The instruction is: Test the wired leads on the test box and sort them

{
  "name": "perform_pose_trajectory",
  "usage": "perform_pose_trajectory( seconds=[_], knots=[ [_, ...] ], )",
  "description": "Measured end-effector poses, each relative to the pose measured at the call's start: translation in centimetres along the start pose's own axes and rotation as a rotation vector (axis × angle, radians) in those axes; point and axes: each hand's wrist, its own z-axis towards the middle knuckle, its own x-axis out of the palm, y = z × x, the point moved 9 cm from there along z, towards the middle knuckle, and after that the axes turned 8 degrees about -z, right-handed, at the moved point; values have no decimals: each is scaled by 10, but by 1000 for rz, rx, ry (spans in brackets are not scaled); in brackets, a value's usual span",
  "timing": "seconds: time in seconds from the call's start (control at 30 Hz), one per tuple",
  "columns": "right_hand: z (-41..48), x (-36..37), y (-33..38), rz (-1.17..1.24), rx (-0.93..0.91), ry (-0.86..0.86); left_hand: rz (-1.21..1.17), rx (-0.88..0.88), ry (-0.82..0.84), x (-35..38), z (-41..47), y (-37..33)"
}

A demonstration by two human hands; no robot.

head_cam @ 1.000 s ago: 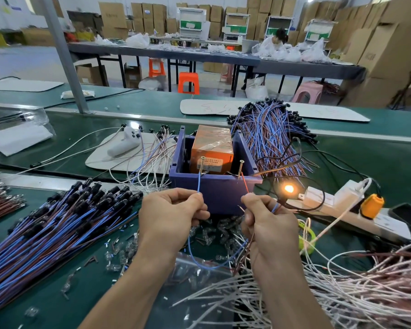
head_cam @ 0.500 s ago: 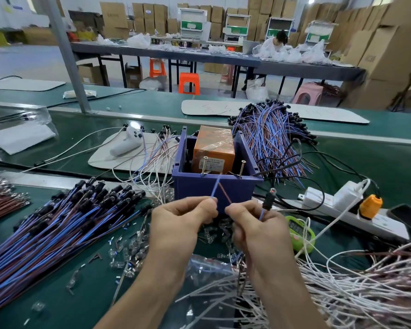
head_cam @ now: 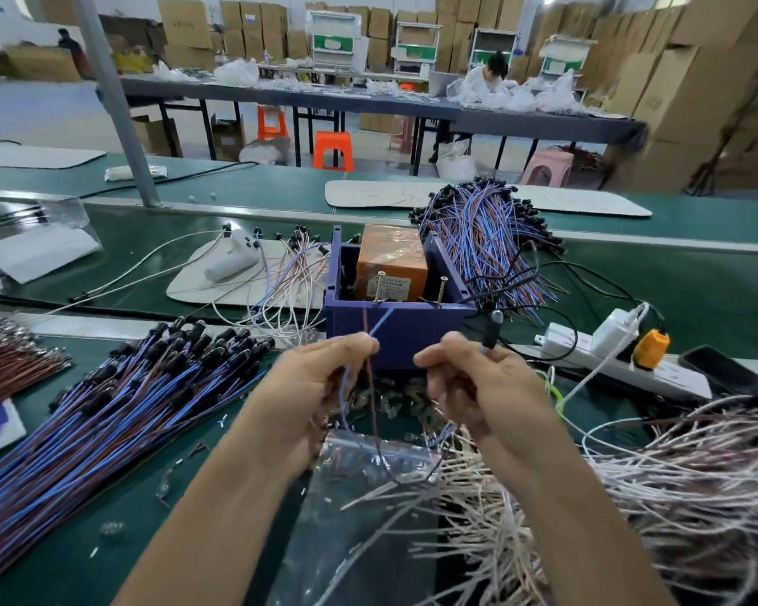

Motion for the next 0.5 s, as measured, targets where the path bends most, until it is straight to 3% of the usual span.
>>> perform_pose_trajectory(
  seconds=[0.13,0.23,0.37,0.5],
  knots=[
    [-11,-54,4,389,63,-189,-70,-28,-281,-39,0,-2],
    [-28,-93,6,531,55,-274,-94,-106,-291,-41,-3,3],
    [-59,-139,8,539,55,-380,-21,-52,-261,-29,-6,-2],
    [-103,-173,9,298,91,-317,384,38,-125,4,-25,0]
  ],
)
